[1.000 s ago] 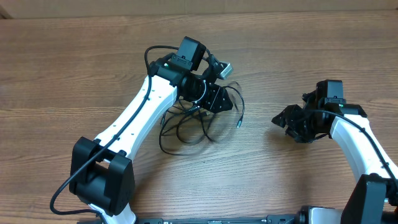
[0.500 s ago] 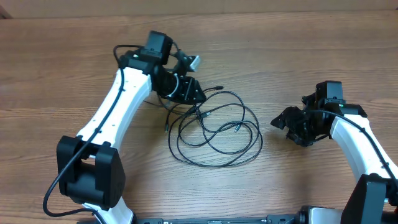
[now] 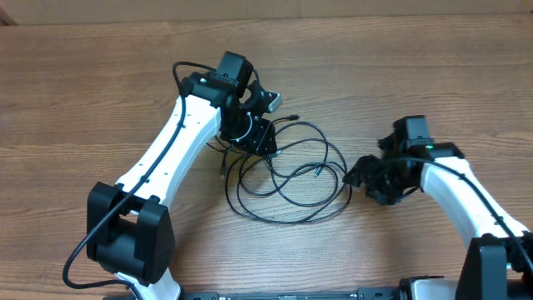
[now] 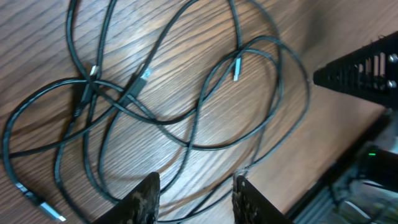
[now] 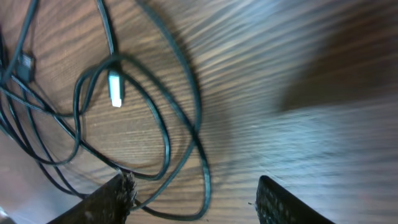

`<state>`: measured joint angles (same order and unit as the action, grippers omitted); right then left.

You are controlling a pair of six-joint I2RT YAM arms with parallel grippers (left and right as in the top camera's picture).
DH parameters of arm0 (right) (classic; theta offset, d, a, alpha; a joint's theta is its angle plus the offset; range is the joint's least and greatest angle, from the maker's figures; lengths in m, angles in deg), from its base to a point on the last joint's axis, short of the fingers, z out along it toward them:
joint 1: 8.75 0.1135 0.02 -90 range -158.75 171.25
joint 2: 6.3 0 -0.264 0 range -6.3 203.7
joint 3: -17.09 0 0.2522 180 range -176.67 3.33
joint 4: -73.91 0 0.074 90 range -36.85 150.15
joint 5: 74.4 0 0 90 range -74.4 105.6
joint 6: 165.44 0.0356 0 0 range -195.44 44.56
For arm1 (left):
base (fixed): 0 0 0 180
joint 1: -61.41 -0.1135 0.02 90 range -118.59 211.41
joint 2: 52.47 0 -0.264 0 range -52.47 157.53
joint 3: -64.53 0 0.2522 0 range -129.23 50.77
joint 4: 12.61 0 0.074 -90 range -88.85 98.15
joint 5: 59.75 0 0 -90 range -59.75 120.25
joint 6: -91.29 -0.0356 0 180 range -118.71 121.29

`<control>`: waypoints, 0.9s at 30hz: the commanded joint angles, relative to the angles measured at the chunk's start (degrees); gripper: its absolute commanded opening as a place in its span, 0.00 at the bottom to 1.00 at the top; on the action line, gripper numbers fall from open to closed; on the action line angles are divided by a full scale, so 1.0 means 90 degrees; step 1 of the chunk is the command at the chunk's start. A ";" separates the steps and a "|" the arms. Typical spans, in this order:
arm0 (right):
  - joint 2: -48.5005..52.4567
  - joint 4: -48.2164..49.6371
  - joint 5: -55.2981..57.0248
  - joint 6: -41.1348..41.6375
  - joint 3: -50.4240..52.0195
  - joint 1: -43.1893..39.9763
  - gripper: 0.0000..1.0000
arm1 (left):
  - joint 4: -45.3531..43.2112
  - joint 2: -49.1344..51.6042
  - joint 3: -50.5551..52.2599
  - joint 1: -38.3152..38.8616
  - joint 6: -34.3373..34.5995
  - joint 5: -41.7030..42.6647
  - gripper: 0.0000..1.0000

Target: Untangle cables

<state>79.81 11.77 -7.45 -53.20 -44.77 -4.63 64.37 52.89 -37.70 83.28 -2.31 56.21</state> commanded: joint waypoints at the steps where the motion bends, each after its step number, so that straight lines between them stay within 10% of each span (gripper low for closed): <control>1: 0.0007 0.0333 0.0197 0.0049 0.0277 0.0389 0.62 | -0.0002 -0.0005 0.0226 0.0041 -0.0172 -0.0629 0.38; 27: 0.0007 0.1168 -0.0027 0.0049 0.1035 0.0508 0.41 | -0.0245 -0.0002 0.0899 0.0032 -0.0121 -0.0551 0.39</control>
<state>79.81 21.45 -6.66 -52.77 -36.49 -0.13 62.36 52.89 -29.94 83.56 -2.31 51.00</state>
